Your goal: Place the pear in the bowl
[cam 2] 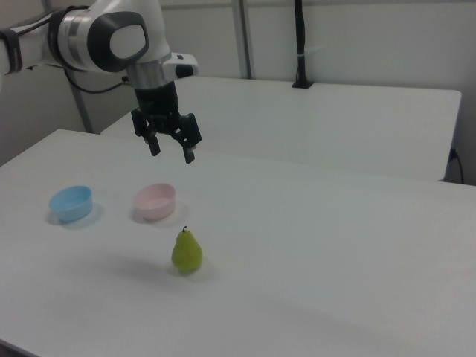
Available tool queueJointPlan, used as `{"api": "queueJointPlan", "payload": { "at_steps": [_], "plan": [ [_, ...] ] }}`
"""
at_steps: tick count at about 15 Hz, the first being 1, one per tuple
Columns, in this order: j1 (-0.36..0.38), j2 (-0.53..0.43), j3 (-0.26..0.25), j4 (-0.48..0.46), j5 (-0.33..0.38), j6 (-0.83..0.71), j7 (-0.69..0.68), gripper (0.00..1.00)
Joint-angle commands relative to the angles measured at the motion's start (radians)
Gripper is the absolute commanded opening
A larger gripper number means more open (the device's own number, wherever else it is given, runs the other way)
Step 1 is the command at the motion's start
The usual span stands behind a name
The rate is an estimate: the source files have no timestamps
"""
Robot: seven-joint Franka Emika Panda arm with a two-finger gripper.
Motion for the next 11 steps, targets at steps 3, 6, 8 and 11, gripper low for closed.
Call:
{"api": "queueJointPlan", "payload": {
  "at_steps": [3,6,8,11],
  "plan": [
    [0.03,-0.02,-0.002,-0.089,0.018,0.038,-0.025,1.0],
    [0.037,-0.014,0.003,-0.197,0.006,0.136,-0.025,1.0],
    [0.037,-0.001,0.006,-0.258,-0.025,0.197,-0.028,1.0],
    [0.039,0.061,0.006,-0.272,-0.092,0.222,-0.048,0.99]
  ]
}}
